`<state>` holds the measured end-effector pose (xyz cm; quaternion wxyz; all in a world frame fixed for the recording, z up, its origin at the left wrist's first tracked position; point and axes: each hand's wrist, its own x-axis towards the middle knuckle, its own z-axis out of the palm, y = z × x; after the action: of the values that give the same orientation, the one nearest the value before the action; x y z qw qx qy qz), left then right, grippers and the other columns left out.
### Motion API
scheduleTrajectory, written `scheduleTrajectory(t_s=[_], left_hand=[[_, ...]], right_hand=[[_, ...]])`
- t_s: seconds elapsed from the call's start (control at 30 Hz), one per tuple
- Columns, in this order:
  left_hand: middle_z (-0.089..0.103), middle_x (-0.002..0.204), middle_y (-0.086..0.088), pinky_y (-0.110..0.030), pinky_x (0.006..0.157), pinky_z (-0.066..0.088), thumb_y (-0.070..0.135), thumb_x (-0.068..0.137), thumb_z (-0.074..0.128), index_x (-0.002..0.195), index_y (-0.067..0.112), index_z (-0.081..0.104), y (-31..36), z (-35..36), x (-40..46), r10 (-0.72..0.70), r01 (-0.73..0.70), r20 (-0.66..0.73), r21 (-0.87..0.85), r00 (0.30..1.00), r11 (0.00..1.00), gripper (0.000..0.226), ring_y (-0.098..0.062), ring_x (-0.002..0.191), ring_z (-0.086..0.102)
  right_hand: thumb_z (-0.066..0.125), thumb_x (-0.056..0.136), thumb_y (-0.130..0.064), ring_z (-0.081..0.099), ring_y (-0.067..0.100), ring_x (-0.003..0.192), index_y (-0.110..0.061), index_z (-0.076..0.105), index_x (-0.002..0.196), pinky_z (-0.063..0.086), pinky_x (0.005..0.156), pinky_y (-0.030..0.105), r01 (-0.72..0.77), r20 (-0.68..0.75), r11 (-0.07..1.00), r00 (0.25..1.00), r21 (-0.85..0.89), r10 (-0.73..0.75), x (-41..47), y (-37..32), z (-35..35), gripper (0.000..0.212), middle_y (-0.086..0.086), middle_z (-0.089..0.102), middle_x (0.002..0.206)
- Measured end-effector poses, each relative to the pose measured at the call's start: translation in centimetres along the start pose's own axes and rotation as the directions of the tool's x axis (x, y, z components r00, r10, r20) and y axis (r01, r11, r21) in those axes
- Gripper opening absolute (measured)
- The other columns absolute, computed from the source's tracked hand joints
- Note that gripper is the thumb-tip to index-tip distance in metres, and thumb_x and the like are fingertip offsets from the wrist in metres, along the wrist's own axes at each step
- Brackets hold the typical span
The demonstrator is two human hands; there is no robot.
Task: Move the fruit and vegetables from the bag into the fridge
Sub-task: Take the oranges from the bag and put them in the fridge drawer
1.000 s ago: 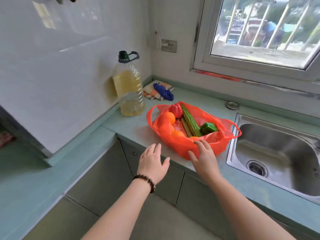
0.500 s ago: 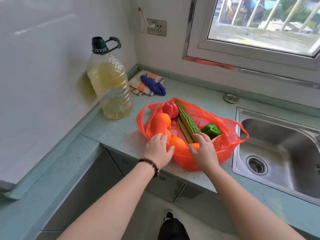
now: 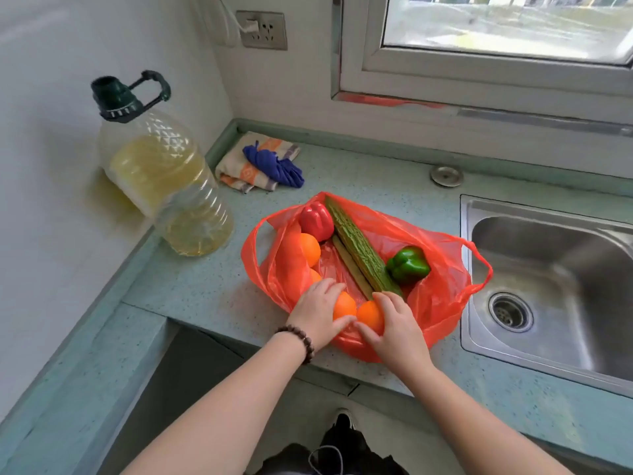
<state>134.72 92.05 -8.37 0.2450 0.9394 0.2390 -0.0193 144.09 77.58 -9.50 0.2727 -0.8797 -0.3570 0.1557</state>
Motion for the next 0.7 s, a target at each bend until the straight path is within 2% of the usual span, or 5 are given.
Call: scheduleTrajectory(t_s=[0.1,0.17,0.33,0.53,0.7], left_hand=[[0.032,0.148,-0.003,-0.033,0.115,0.021,0.051,0.08,0.063,0.144,0.019,0.029,-0.5,0.9,-0.7,0.056,-0.057,0.015,0.062,0.998,0.996,0.079,-0.019,0.138,0.027],[0.026,0.152,-0.002,-0.033,0.117,0.018,0.05,0.078,0.065,0.147,0.022,0.021,-0.8,1.4,-1.0,0.078,-0.079,0.021,0.087,0.997,0.993,0.086,-0.019,0.14,0.023],[0.027,0.149,-0.002,-0.035,0.115,0.021,0.049,0.077,0.067,0.146,0.026,0.02,-1.4,1.5,-0.8,0.073,-0.072,-0.009,0.067,0.997,0.995,0.086,-0.02,0.138,0.025],[0.038,0.14,0.0,-0.035,0.109,0.032,0.05,0.074,0.068,0.14,0.021,0.032,-1.6,0.2,0.0,0.109,-0.12,-0.081,-0.141,0.991,0.983,0.081,-0.019,0.129,0.037],[0.04,0.133,0.0,-0.034,0.107,0.036,0.039,0.072,0.074,0.136,0.019,0.037,-1.3,-1.5,0.0,0.155,-0.189,-0.126,-0.333,0.98,0.924,0.076,-0.018,0.123,0.042]], right_hand=[[0.069,0.07,-0.055,0.039,0.023,0.128,-0.02,0.039,0.137,0.037,0.106,0.036,-0.013,-0.018,1.0,1.0,0.009,0.013,-1.3,0.4,0.8,0.082,0.006,0.04,0.139],[0.072,0.068,-0.052,0.035,0.022,0.13,-0.027,0.033,0.14,0.037,0.106,0.037,-0.039,-0.018,0.999,0.999,0.029,0.039,-2.0,0.5,1.3,0.086,0.005,0.033,0.142],[0.075,0.069,-0.038,0.036,0.022,0.126,-0.033,0.032,0.137,0.041,0.102,0.037,-0.11,-0.061,0.988,0.991,0.106,0.116,-2.4,0.2,1.9,0.081,0.0,0.031,0.138],[0.078,0.068,-0.032,0.038,0.021,0.124,-0.026,0.039,0.134,0.037,0.102,0.034,-0.142,-0.228,0.966,0.955,0.215,0.19,-2.3,-2.0,1.7,0.078,0.002,0.036,0.132],[0.079,0.067,-0.031,0.043,0.02,0.12,-0.026,0.04,0.132,0.04,0.1,0.033,-0.148,-0.355,0.959,0.906,0.243,0.23,-2.7,-3.8,1.0,0.076,0.003,0.038,0.131]])
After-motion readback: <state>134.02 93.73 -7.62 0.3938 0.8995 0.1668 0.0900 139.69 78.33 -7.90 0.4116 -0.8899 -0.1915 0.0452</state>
